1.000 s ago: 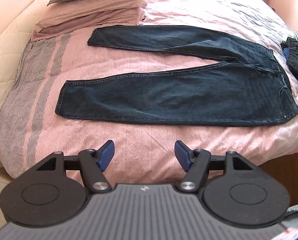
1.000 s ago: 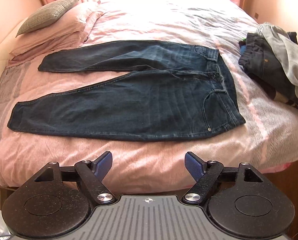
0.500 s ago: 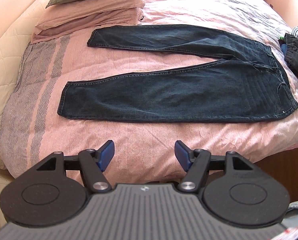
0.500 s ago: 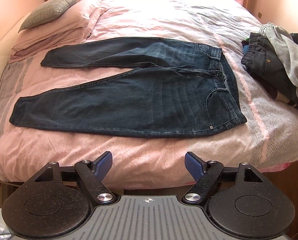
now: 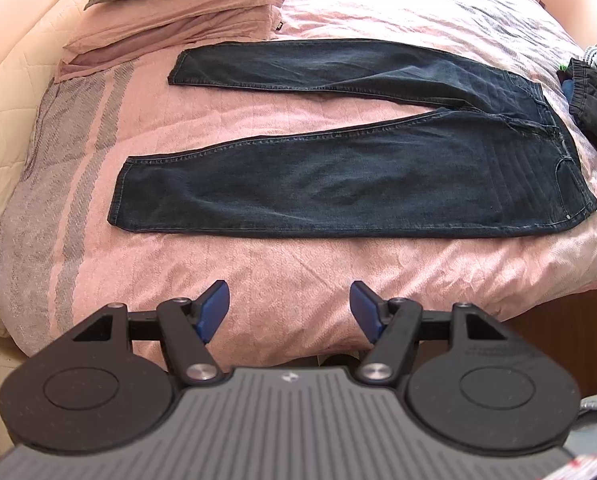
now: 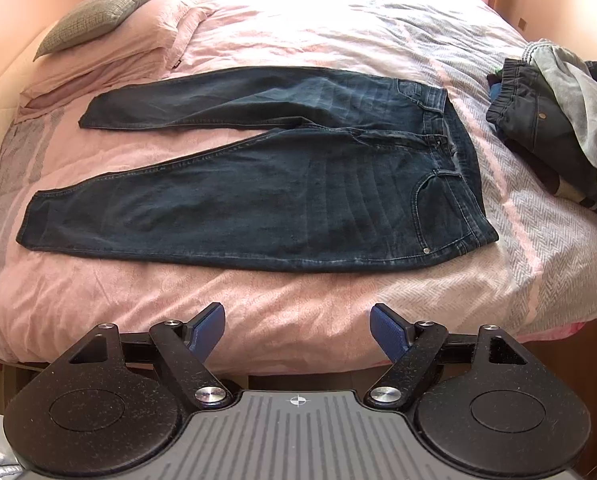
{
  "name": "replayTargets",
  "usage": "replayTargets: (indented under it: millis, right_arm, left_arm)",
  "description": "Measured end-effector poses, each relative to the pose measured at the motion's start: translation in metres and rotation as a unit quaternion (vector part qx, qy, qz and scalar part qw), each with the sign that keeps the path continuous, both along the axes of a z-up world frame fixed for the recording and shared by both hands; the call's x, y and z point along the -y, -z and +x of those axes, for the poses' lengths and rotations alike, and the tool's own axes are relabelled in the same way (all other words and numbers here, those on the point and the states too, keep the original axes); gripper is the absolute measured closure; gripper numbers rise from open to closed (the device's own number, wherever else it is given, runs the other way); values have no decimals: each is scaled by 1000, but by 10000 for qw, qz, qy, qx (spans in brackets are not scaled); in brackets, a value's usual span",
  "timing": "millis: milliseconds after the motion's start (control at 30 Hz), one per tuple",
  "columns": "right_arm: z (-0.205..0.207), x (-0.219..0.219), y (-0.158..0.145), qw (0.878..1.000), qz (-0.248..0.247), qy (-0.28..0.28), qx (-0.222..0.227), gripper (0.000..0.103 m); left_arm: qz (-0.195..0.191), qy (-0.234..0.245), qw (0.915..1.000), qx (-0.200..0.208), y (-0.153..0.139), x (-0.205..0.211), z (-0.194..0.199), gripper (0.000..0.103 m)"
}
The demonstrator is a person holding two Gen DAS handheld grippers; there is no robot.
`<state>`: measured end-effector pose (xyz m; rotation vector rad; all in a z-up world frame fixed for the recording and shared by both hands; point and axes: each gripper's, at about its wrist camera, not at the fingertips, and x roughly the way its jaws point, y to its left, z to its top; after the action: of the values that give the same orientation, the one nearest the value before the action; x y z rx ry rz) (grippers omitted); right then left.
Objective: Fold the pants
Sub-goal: 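Release the jeans and raise both grippers above the spread jeans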
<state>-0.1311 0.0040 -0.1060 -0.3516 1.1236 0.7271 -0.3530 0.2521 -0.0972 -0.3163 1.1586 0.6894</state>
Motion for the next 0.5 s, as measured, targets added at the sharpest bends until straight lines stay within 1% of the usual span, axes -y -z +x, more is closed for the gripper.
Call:
replayTargets:
  millis: [133, 233, 400, 500]
  right_arm:
    - [7, -6, 2, 9999, -65, 99, -34, 26]
    - [15, -13, 7, 9997, -138, 177, -49, 26]
    - [32, -28, 14, 9988, -151, 450, -105, 26]
    - [46, -38, 19, 9973, -185, 695, -169, 26]
  left_arm:
    - [-1, 111, 9999, -36, 6, -13, 9, 38]
    - [86, 243, 9997, -4, 9, -27, 17, 36]
    - [36, 481, 9988, 76, 13, -66, 38, 33]
    - [89, 728, 9972, 159, 16, -89, 54, 27]
